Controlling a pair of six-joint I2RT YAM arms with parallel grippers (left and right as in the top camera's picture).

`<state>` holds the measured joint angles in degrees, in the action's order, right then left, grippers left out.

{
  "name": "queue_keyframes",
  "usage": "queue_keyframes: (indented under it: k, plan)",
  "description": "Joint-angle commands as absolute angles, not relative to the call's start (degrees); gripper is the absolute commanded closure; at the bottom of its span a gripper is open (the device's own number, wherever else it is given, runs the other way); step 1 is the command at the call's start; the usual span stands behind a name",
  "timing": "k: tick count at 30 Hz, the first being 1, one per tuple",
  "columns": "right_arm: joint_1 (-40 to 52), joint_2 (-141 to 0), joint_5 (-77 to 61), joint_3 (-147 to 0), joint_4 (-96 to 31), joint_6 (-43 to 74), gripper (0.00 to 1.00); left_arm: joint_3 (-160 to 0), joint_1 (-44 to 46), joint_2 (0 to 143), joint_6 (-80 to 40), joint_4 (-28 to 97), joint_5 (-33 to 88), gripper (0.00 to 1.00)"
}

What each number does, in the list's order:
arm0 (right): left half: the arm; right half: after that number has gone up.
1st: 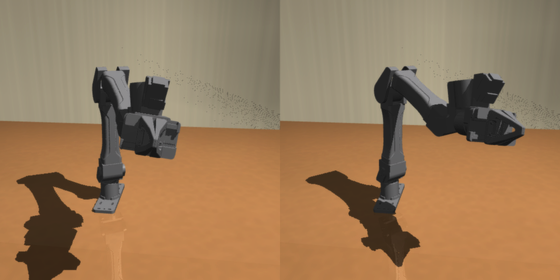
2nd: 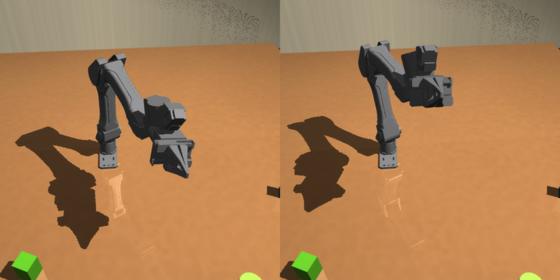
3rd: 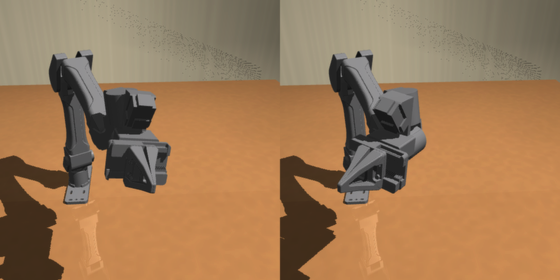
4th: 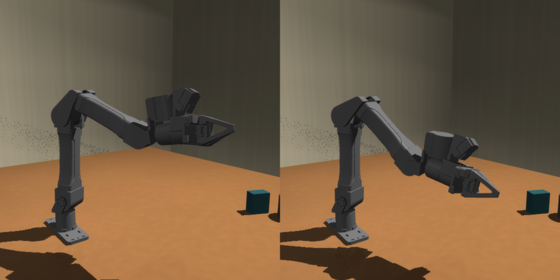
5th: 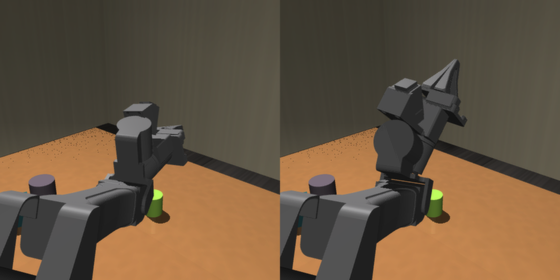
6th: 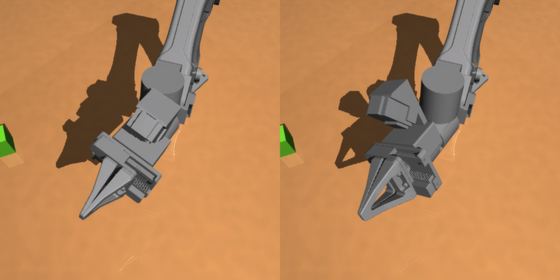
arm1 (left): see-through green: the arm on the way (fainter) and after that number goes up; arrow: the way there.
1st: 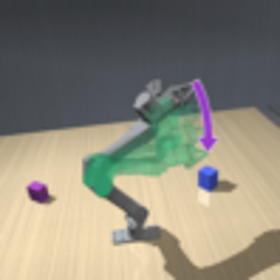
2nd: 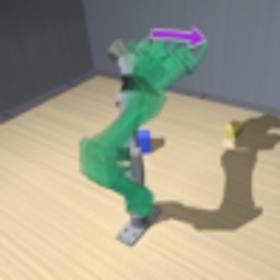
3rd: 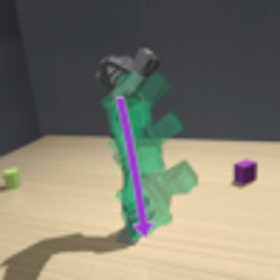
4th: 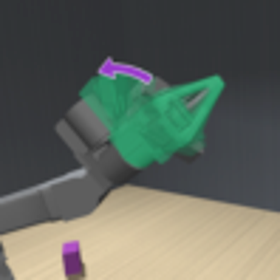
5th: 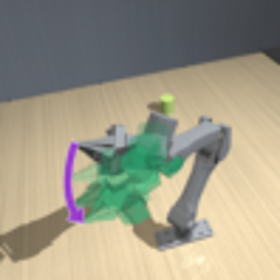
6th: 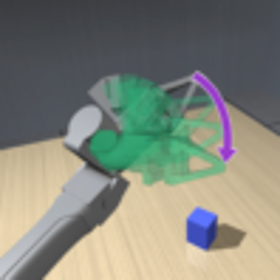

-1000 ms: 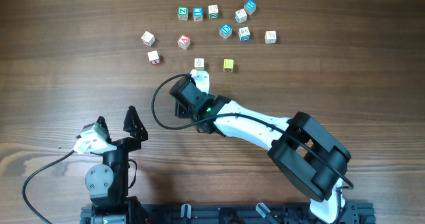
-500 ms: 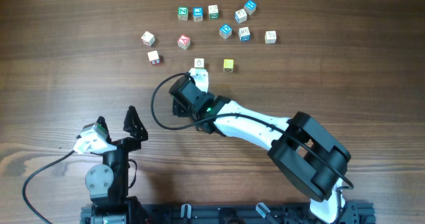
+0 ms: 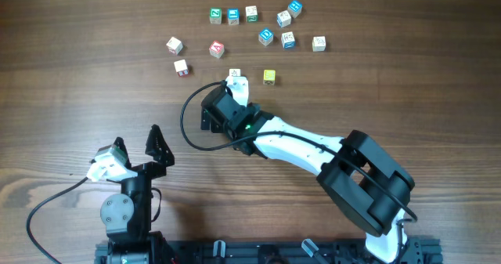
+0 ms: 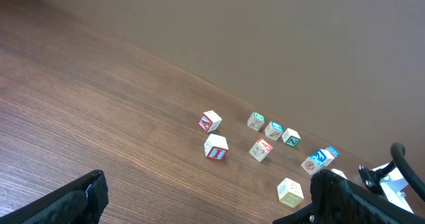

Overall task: Form a horizontal line
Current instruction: 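Lower the block onto the table and open the right gripper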

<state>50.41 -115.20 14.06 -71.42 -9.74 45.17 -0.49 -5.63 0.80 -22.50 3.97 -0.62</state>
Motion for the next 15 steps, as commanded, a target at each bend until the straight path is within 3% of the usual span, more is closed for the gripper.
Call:
queue_keyframes:
  k: [1, 15]
  plan:
    - [49.89, -116.42, 16.69, -71.99, -9.39, 44.95, 0.00, -0.32, -5.76, 0.54, -21.19, 4.14, -0.95, 0.00]
    - [45.32, -116.42, 16.99, -71.99, -8.93, 45.04, 0.00, -0.32, -5.76, 0.54, -21.19, 4.14, -0.95, 0.00]
